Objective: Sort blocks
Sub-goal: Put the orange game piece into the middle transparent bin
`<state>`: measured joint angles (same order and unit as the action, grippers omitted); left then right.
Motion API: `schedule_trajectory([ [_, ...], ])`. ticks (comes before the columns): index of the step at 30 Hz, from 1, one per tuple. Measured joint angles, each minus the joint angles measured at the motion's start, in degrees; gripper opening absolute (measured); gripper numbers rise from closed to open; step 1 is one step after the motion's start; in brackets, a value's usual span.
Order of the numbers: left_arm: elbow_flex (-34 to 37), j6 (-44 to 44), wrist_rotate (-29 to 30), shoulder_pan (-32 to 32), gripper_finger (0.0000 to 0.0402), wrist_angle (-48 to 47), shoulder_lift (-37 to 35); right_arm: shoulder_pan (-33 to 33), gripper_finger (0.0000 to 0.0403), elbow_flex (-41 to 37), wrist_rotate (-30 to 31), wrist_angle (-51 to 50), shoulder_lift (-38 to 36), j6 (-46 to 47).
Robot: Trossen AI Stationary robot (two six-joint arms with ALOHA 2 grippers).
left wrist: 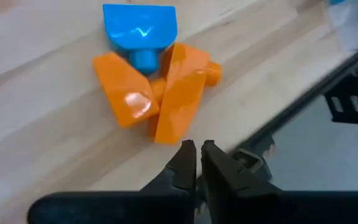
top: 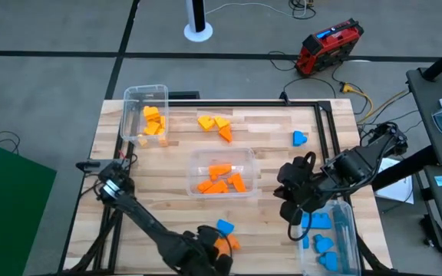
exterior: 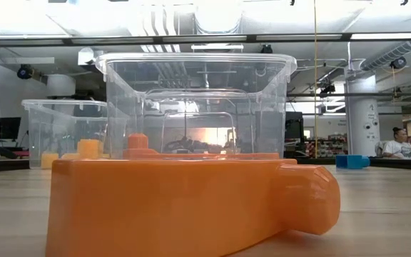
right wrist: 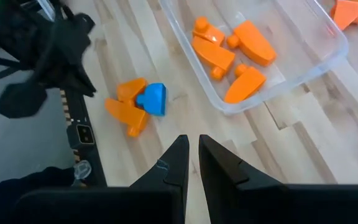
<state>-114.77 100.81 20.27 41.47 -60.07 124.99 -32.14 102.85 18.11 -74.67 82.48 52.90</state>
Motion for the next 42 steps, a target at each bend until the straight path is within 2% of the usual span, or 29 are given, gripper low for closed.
schedule_trajectory([
  [8, -2.9, -1.4, -0.2, -2.1, 0.0000, -1.1, 5.7, -0.7, 0.0028, 0.0, 1.9, 0.0, -0.6, -1.2],
  [25, -2.2, -0.6, -0.4, -4.5, 0.0000, -3.1, 8.9, -1.2, 0.0028, 0.0, 3.0, 0.0, -0.7, -3.9],
  [35, -2.2, 0.2, -4.7, -4.5, 0.0000, -4.2, 10.4, -1.3, 0.0028, 0.0, 3.0, -0.1, -0.7, -4.1],
  [42, -4.3, 1.0, -9.0, -4.2, 0.0000, -14.3, 10.4, -1.2, 0.0028, 0.0, 2.9, 0.0, -0.7, -3.6],
])
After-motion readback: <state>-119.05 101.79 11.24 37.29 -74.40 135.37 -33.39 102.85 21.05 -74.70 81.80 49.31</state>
